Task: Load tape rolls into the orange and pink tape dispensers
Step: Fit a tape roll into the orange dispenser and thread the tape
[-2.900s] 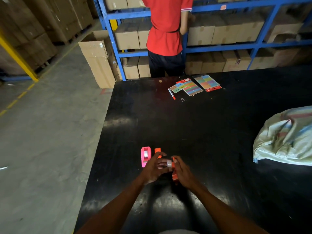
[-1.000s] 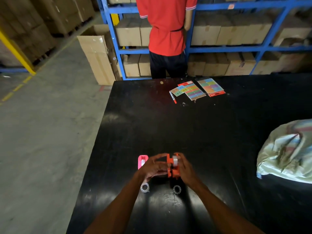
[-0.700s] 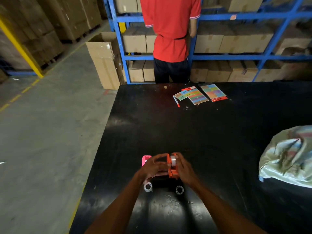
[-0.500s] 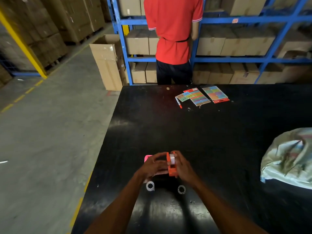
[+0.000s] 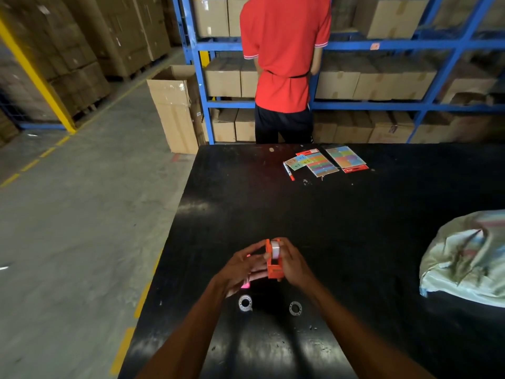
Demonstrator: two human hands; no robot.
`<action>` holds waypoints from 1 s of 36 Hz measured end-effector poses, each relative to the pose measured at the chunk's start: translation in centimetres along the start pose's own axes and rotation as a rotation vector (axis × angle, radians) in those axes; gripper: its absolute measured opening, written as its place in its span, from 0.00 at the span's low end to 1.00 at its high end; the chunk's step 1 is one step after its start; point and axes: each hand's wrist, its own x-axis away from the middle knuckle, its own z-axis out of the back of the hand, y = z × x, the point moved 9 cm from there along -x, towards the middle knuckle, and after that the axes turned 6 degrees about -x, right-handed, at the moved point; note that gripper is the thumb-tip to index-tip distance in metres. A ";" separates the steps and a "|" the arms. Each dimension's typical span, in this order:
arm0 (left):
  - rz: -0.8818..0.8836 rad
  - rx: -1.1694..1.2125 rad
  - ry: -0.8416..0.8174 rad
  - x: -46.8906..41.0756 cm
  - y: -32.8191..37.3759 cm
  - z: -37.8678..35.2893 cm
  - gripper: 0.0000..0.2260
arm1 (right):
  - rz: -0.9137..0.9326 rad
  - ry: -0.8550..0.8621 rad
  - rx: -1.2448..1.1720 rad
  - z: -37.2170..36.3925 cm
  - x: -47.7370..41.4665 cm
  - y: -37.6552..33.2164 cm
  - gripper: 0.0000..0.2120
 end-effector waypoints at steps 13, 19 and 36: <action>0.087 0.311 0.292 -1.1 -2.0 -1.3 0.20 | 0.117 0.087 0.378 -0.2 -0.1 -3.2 0.16; 0.048 0.332 0.355 -0.6 -1.7 -0.9 0.25 | 0.202 0.074 0.588 1.2 -0.3 -5.8 0.15; 0.043 0.379 0.379 0.4 -1.1 -0.1 0.22 | 0.452 -0.074 0.659 0.4 0.8 -11.1 0.07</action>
